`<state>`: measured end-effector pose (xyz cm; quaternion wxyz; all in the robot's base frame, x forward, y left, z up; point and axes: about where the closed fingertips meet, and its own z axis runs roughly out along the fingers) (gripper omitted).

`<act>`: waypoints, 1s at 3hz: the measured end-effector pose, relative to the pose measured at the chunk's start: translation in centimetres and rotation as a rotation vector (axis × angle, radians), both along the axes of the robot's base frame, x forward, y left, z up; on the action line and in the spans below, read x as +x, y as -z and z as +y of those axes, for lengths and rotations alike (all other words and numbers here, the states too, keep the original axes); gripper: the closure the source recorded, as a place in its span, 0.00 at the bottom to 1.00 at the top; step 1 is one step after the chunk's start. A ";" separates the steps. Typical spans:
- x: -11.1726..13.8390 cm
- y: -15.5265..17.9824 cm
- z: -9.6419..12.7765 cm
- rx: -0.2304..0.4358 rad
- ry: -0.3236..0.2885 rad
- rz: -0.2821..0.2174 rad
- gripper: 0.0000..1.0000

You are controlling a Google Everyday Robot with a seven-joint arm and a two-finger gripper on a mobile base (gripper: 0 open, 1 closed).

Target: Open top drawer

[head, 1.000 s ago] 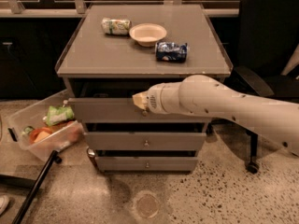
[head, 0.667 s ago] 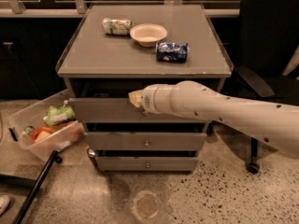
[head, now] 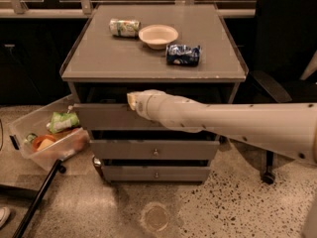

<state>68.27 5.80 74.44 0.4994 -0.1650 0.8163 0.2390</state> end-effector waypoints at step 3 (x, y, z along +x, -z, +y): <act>5.3 1.2 4.3 0.062 0.061 -0.057 1.00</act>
Offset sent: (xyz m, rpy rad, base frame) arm 0.0591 0.0505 -0.0183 0.0639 -0.0635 -0.0696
